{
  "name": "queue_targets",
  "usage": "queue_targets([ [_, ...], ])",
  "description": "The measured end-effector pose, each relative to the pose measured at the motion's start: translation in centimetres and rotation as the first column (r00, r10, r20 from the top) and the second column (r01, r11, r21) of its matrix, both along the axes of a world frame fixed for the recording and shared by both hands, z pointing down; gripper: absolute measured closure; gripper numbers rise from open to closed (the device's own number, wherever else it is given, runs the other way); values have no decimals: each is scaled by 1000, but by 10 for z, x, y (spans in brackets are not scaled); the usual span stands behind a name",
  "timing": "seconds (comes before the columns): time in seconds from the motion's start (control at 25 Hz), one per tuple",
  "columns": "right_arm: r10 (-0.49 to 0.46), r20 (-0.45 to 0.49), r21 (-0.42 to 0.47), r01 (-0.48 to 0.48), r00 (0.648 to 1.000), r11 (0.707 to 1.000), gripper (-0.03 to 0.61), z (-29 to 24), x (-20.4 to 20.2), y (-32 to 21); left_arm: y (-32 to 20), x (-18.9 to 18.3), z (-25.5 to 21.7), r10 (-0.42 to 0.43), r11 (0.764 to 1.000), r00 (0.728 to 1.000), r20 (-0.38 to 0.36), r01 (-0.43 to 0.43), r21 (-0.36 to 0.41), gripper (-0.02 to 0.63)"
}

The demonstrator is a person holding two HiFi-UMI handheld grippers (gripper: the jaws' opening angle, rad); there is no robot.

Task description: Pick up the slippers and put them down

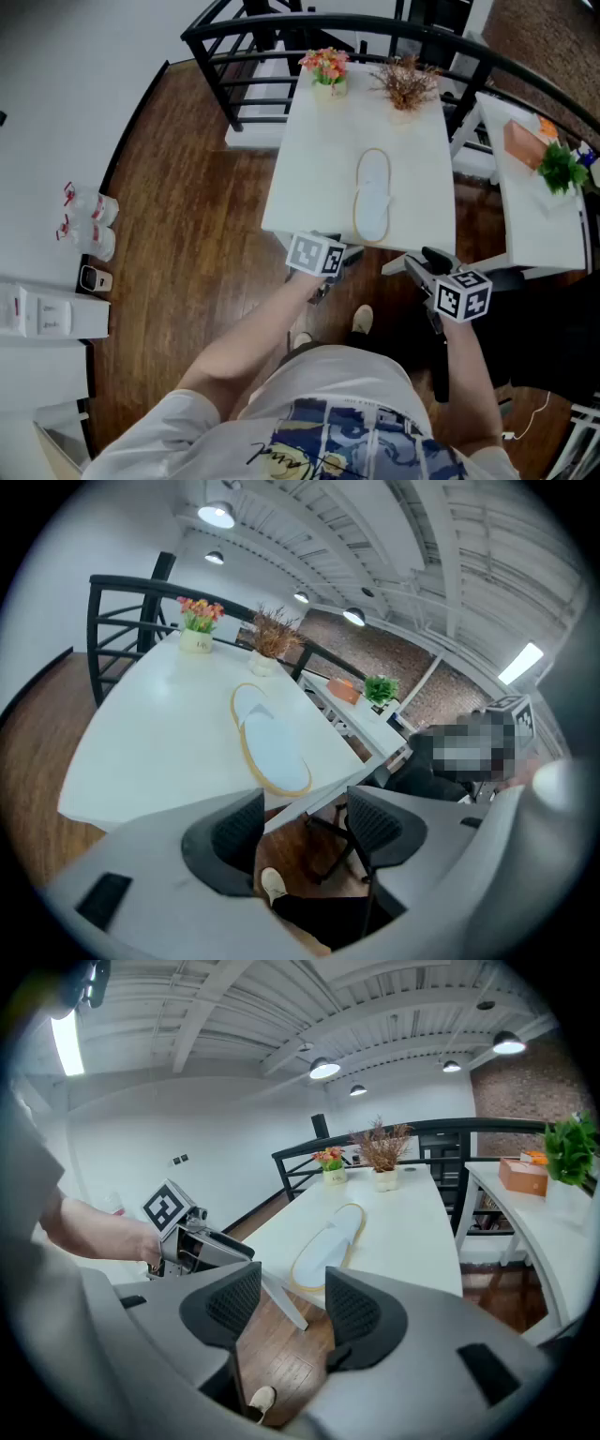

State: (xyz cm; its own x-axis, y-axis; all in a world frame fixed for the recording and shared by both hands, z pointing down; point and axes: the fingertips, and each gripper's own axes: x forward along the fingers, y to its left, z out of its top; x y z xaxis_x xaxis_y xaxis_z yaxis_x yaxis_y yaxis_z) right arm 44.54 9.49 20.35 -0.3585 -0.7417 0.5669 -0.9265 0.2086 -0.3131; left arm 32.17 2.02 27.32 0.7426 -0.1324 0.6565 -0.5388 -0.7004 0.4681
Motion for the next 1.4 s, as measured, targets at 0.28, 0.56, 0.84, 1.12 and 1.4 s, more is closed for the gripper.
queue_targets([
  [0.28, -41, 21, -31, 41, 999, 999, 341, 21, 79, -23, -43, 58, 52, -164, 979, 986, 36, 167, -118, 291],
  [0.56, -115, 79, -70, 121, 990, 990, 341, 49, 104, -30, -50, 72, 86, -350, 898, 936, 28, 344, -274, 278],
  [0.84, -150, 116, -68, 158, 982, 985, 341, 54, 127, -33, -58, 89, 86, -461, 835, 888, 5, 435, -337, 286],
  [1.12, -178, 135, -61, 188, 975, 980, 341, 58, 127, -38, -52, 110, 87, -537, 765, 835, -119, 422, -486, 288],
  [1.4, -201, 131, -75, 212, 971, 974, 342, 61, 122, -33, -47, 113, 105, -606, 705, 790, -94, 479, -522, 514],
])
